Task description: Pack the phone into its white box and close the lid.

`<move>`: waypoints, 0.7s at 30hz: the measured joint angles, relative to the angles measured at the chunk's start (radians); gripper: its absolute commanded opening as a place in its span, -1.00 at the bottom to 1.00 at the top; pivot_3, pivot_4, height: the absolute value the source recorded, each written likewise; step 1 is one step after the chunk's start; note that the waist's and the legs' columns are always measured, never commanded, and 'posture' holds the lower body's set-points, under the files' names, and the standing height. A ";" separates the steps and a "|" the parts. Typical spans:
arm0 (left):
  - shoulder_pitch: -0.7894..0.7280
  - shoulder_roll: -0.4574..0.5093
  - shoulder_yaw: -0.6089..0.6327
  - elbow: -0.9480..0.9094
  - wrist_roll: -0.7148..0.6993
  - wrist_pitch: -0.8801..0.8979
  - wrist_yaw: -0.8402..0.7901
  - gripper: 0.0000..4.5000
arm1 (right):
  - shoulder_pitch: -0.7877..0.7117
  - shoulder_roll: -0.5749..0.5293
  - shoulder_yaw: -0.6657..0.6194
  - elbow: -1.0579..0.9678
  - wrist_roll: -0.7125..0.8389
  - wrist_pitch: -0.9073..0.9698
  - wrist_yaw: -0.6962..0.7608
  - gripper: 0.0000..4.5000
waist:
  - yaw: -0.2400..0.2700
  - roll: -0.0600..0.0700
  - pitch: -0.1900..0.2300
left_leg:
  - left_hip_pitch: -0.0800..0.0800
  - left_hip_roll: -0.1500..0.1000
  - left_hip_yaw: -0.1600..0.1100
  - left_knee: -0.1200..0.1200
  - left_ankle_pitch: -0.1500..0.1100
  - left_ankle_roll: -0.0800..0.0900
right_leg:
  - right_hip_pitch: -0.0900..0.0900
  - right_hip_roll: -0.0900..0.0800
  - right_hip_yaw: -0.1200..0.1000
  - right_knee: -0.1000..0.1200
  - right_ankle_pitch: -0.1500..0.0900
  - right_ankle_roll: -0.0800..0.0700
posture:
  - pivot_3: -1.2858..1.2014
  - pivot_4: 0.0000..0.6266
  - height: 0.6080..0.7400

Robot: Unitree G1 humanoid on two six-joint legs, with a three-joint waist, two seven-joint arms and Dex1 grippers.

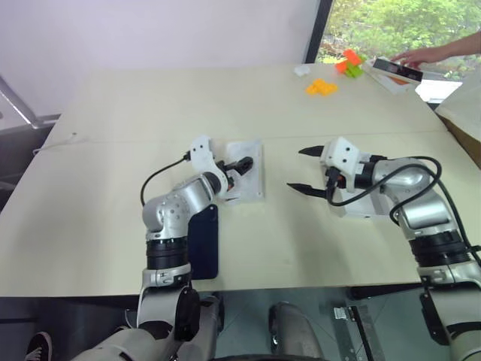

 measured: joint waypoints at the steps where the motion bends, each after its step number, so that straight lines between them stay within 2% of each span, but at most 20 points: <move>1: 0.000 0.003 0.000 -0.007 -0.005 0.013 0.000 0.97 | -0.001 0.003 0.000 0.001 -0.002 0.000 0.000 1.00 | 0.000 0.000 0.000 | 0.000 0.000 0.000 0.000 0.000 0.000 | 0.000 0.000 0.000 0.000 0.000 0.000 | 0.03 -0.52 1.00; 17: -0.030 0.061 -0.049 -0.062 -0.026 0.071 -0.053 0.97 | -0.010 0.022 0.000 0.029 -0.016 -0.019 -0.003 1.00 | -0.002 0.000 0.000 | 0.000 0.000 0.000 0.000 0.000 0.000 | 0.000 0.000 0.000 -0.001 0.000 0.000 | 0.03 -0.52 1.00; 19: -0.025 0.079 -0.050 -0.075 -0.027 0.070 -0.070 0.74 | -0.015 0.023 0.000 0.037 -0.016 -0.019 -0.010 1.00 | -0.002 0.000 0.000 | 0.000 0.000 0.000 0.000 0.000 0.000 | 0.000 0.000 0.000 -0.001 0.000 0.000 | 0.03 -0.52 1.00; 21: -0.025 0.081 -0.033 -0.087 -0.030 0.056 -0.075 0.42 | -0.017 0.024 0.000 0.038 -0.016 -0.019 -0.011 1.00 | 0.000 0.000 0.000 | 0.000 0.000 0.000 0.000 0.000 0.000 | 0.000 0.000 0.000 -0.001 0.000 0.000 | 0.03 -0.52 1.00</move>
